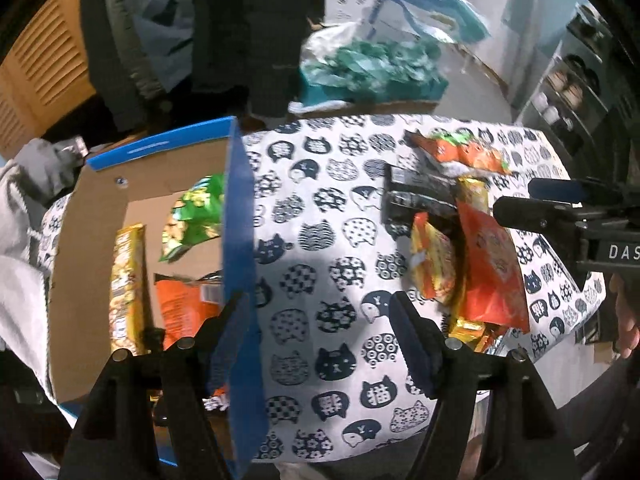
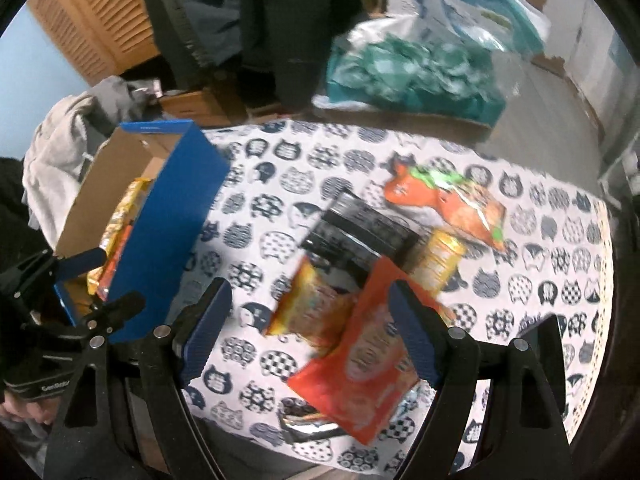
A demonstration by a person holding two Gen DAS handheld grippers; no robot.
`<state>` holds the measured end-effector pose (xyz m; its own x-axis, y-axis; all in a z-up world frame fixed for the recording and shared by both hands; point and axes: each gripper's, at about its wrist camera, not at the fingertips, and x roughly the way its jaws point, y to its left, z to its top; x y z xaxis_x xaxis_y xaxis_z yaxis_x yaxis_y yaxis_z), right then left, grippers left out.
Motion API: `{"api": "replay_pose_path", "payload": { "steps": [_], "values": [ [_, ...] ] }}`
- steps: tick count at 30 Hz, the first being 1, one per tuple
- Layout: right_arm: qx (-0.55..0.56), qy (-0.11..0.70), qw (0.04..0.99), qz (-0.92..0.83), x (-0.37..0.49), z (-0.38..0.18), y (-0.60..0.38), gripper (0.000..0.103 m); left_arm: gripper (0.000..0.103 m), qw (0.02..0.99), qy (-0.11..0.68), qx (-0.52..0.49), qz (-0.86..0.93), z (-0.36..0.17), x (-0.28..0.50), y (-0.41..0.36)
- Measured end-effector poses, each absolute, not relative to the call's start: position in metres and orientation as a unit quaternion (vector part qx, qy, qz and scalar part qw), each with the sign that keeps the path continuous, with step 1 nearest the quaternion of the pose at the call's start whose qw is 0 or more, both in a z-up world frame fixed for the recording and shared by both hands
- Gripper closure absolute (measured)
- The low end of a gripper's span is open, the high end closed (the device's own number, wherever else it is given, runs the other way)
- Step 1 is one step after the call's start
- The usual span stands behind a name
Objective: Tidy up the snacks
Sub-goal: 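Move both open tools from the box to the snacks on the table, then grasp the orange striped snack bag with the left tool while the right tool grasps the red bag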
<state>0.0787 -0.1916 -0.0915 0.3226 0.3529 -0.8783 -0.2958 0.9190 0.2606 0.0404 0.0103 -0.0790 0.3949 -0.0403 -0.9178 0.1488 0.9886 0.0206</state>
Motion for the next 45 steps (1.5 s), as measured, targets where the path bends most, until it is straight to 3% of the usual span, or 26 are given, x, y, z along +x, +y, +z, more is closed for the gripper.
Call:
{"api": "replay_pose_path", "payload": {
  "steps": [35,39,45],
  "values": [
    [0.037,0.647,0.75,0.131,0.079,-0.209,-0.217,0.022,0.03,0.795,0.594,0.073,-0.095,-0.136,0.058,-0.046],
    [0.049,0.648,0.745,0.147,0.078,-0.211,-0.229,0.039,0.03,0.791,0.6,0.061,-0.104,-0.14,0.064,-0.055],
    [0.052,0.635,0.753,0.167,0.076,-0.199,-0.244,0.055,0.025,0.788,0.606,0.024,-0.107,-0.146,0.079,-0.064]
  ]
}}
